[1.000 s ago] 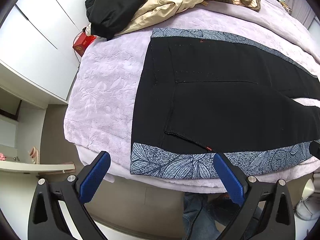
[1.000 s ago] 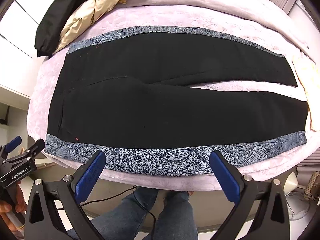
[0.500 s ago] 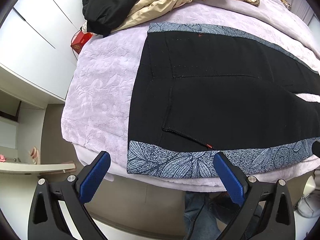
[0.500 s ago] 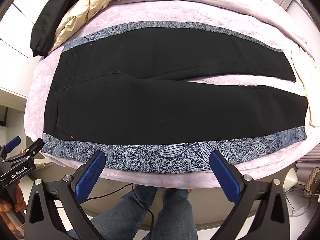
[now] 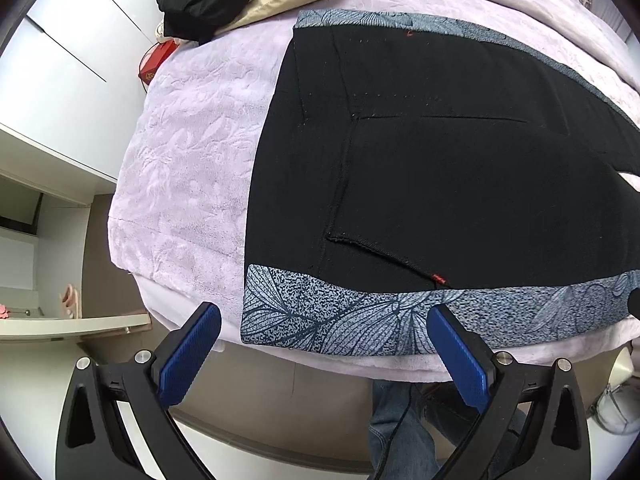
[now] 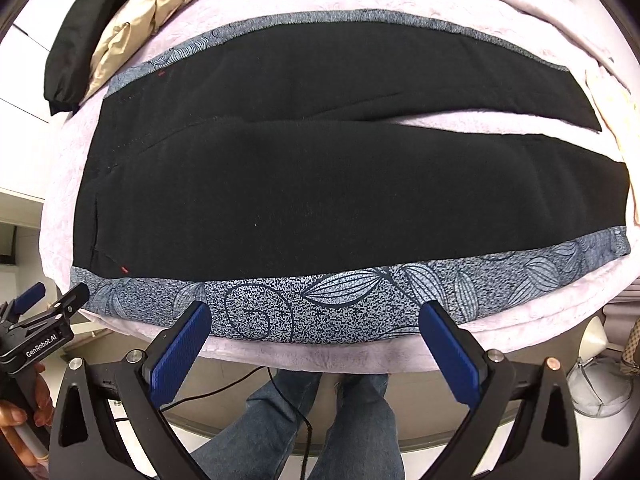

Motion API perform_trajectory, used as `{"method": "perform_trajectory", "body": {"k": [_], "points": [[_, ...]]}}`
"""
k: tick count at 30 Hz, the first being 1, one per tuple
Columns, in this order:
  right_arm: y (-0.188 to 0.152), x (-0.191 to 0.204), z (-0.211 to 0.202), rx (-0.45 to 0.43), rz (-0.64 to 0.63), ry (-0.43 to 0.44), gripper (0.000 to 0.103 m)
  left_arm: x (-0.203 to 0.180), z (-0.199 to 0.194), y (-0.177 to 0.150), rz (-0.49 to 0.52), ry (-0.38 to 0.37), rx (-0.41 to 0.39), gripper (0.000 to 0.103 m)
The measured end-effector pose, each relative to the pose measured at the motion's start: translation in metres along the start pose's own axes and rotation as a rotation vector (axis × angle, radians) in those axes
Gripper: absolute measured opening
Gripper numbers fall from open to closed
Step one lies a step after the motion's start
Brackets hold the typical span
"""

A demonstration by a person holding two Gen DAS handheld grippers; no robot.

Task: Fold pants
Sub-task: 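Move both grippers toward the patterned waistband of the black pants, then close both grippers on the patterned waistband edge of the pants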

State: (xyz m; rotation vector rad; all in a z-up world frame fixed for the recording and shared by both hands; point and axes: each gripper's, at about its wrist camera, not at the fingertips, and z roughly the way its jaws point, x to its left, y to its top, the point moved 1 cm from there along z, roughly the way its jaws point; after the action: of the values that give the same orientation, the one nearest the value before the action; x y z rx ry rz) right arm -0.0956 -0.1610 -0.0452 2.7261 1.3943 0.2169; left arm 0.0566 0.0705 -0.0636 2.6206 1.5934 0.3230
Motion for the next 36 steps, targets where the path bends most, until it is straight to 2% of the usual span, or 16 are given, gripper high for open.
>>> {"method": "perform_trajectory", "body": {"k": [7,17,26,29,32,33,34,35,36], "points": [[-0.003,0.001,0.009,-0.004,-0.004,-0.012,0.103,0.000,0.010,0.001,-0.003,0.001,0.004,0.103],[0.000,-0.001,0.016,-0.003,0.006,0.014,0.103,-0.004,0.011,0.005,-0.010,-0.017,0.000,0.103],[0.005,-0.003,0.019,-0.005,0.015,0.069,0.103,-0.002,0.015,0.006,-0.035,-0.061,-0.007,0.103],[0.002,-0.004,0.020,-0.014,0.033,0.157,0.103,0.002,0.016,0.005,-0.057,-0.119,-0.017,0.103],[-0.009,-0.009,0.023,-0.003,0.056,0.358,0.102,0.013,0.016,-0.001,-0.120,-0.243,-0.030,0.103],[-0.015,-0.012,0.027,0.006,0.064,0.420,0.099,0.016,0.016,-0.004,-0.140,-0.286,-0.033,0.097],[-0.022,-0.014,0.033,0.025,0.075,0.478,0.084,0.021,0.016,-0.007,-0.164,-0.335,-0.036,0.091],[-0.027,-0.016,0.039,0.047,0.088,0.512,0.064,0.023,0.017,-0.010,-0.172,-0.363,-0.030,0.082],[-0.033,-0.020,0.048,0.073,0.110,0.538,0.061,0.026,0.020,-0.014,-0.181,-0.395,-0.012,0.079]]}}
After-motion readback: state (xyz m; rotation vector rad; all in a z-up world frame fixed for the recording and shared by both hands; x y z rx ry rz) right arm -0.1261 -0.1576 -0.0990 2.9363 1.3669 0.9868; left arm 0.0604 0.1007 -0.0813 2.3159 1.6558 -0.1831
